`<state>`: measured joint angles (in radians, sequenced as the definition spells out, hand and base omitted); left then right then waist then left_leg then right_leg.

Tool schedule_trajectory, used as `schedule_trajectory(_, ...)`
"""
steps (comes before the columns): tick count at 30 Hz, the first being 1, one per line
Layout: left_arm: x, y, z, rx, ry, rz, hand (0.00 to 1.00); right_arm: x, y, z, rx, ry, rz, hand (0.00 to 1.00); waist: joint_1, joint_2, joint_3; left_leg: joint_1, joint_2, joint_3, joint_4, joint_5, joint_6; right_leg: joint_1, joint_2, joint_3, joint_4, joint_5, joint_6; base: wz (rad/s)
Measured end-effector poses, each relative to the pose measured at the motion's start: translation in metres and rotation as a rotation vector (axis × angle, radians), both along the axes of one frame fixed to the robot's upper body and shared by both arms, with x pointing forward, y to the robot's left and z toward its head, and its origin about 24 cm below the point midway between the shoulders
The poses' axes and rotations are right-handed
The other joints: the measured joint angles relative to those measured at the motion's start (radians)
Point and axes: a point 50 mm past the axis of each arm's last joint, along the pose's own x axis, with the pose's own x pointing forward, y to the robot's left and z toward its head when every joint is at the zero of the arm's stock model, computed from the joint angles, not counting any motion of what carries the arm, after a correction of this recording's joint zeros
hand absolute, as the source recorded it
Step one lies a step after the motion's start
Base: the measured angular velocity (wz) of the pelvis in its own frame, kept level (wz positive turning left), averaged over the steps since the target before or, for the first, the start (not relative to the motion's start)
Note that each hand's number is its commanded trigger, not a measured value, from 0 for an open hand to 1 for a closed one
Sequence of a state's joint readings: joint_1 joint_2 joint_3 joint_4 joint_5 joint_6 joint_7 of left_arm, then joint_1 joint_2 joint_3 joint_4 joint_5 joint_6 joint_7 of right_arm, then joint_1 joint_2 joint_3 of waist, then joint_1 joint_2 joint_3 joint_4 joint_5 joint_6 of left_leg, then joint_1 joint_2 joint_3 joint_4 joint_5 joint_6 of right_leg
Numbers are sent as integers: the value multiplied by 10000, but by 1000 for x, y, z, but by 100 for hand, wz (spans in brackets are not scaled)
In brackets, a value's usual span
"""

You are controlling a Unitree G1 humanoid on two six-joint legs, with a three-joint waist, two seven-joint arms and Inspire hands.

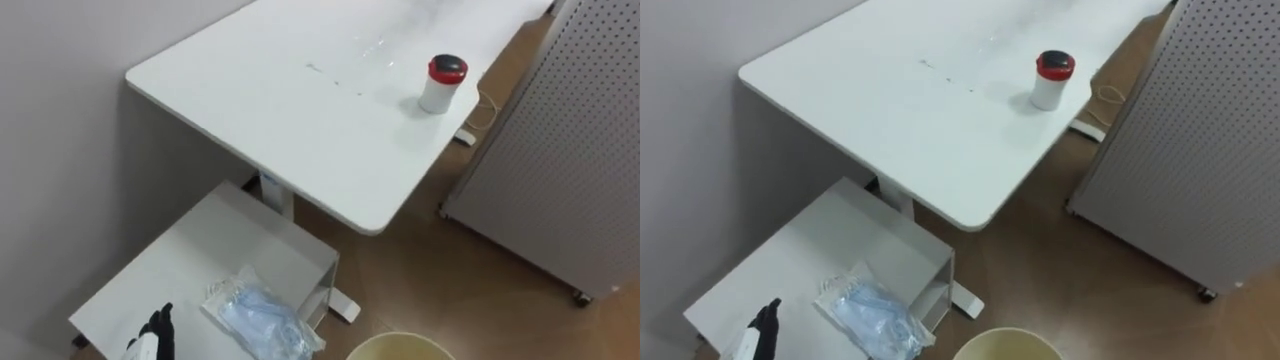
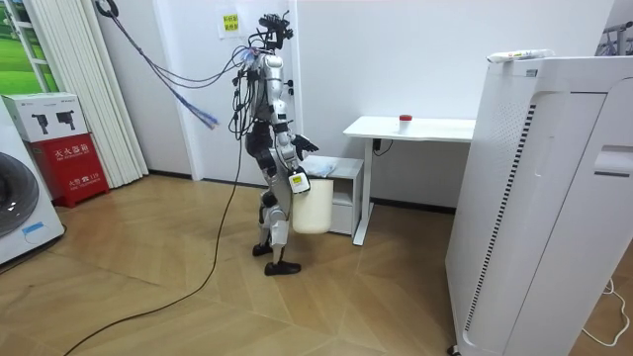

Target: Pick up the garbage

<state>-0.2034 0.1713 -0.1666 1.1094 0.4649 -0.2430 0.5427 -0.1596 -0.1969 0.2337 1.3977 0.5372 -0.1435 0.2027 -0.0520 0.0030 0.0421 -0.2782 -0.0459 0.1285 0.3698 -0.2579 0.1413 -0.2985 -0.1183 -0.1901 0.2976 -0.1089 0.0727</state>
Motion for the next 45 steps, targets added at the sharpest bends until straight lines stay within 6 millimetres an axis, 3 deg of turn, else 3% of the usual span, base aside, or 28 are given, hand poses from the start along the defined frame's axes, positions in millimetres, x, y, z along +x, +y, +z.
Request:
schedule_trajectory(3, 5, -5, 1, 84, -114, -155, 0, 5, 1, 1, -63, -70, 170, 100, -92, 99, 87, -133, 2, 20, 52, 0, 0, -163, -14, 26, 93, 0, -2, -1)
schedule_trajectory(12, 19, -16, 10, 171, -753, -254, 0, 17, 4, 5, -240, -299, 234, 100, -274, 111, 124, -943, 25, 133, 306, 5, 3, -1100, -32, 121, 489, -26, -45, -3)
schedule_trajectory(18, 43, -18, 25, 529, -1248, -462, 0, 37, 7, 11, -442, -640, 513, 100, -381, 151, 216, -1660, 82, 186, 623, 7, 1, -1756, -21, 183, 678, -35, -85, -1)
schedule_trajectory(20, 51, -16, 31, 675, -1418, -461, 0, 37, 7, 12, -332, -696, 239, 100, -457, 130, 333, -1804, 111, 198, 702, 5, -2, -1917, -35, 110, 823, -62, -129, 4)
schedule_trajectory(28, 83, -16, 62, 1059, -2590, -593, 0, 48, 7, 17, -140, -1236, -364, 100, -684, 201, 401, -2930, 202, 282, 1468, 3, -5, -3018, -64, 229, 1547, -198, -277, 2)
schedule_trajectory(34, 90, -13, 71, 1300, -3150, -339, 0, 49, 6, 18, 103, -1360, -868, 100, -975, 266, 485, -3081, 193, 296, 1558, -30, -66, -3368, -183, 223, 2086, -287, -391, 2)
schedule_trajectory(42, 90, -11, 72, 1580, -3226, -174, 0, 52, 7, 19, 476, -1545, -1476, 100, -1215, 267, 499, -3805, 347, 240, 2119, -89, -177, -4017, -164, 187, 2584, -302, -553, 1)
schedule_trajectory(45, 90, -13, 70, 1829, -2948, -427, 0, 56, 9, 20, 490, -1616, -1303, 100, -1457, 259, 535, -3951, 349, 189, 2260, -90, -205, -4145, -155, 99, 2763, -342, -618, 5)
